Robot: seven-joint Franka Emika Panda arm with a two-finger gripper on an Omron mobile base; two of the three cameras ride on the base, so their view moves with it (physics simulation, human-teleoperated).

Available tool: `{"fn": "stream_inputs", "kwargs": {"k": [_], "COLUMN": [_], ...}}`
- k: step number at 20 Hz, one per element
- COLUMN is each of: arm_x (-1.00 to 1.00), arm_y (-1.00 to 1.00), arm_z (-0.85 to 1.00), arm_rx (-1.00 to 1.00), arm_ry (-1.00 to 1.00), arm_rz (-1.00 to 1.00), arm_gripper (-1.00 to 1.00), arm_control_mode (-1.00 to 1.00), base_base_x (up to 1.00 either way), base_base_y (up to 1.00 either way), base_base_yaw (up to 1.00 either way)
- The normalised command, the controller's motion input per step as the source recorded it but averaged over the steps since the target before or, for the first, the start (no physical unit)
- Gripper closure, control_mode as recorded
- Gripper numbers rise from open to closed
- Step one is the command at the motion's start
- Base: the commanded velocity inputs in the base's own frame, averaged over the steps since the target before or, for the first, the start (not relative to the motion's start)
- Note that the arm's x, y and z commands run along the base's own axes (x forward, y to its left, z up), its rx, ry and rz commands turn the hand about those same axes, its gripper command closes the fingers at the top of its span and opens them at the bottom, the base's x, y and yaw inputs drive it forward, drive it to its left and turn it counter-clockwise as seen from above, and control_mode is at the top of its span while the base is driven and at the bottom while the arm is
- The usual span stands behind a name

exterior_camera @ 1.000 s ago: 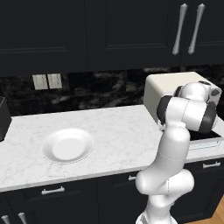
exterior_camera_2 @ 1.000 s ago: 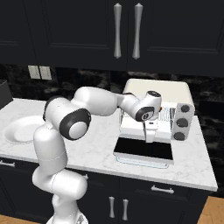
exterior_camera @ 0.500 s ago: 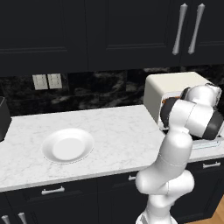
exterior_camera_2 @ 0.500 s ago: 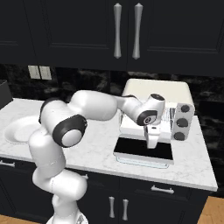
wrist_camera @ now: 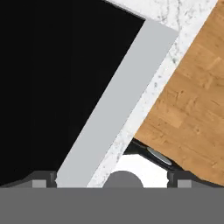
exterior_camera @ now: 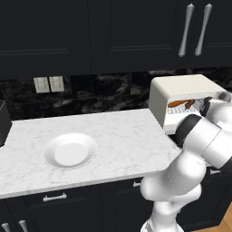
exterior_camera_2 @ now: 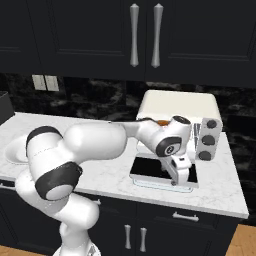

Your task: Pick up the kebab skewer and baguette bread, and place them inside the toaster oven. Close the toaster oven door and start by setting the timer.

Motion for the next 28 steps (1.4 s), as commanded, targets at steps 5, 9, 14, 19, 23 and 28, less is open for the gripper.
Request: {"fn": "stream_inputs", "kwargs": {"k": [5, 9, 14, 19, 23, 28], "arm_x": [-0.96, -0.64, -0.02, 0.12, 0.02, 0.31], "arm_y": [0.20, 0.22, 0.34, 0.45, 0.20, 0.12], "arm_z": [0.00, 0.00, 0.00, -0.11, -0.12, -0.15], "arm_rx": [-0.04, -0.02, 0.00, 0.02, 0.01, 0.00], "arm_ry": [0.01, 0.04, 0.04, 0.02, 0.00, 0.03], "arm_rz": [0.61, 0.65, 0.56, 0.43, 0.22, 0.00], "arm_gripper": [-1.00, -1.00, -1.00, -1.00, -1.00, -1.00], "arm_control_mode": [-1.00, -1.00, -1.00, -1.00, -1.00, -1.00], "base_base_x": [0.00, 0.00, 0.00, 0.00, 0.00, 0.00], "base_base_y": [0.00, 0.00, 0.00, 0.00, 0.00, 0.00], "base_base_yaw": [0.00, 0.00, 0.00, 0.00, 0.00, 0.00]}}
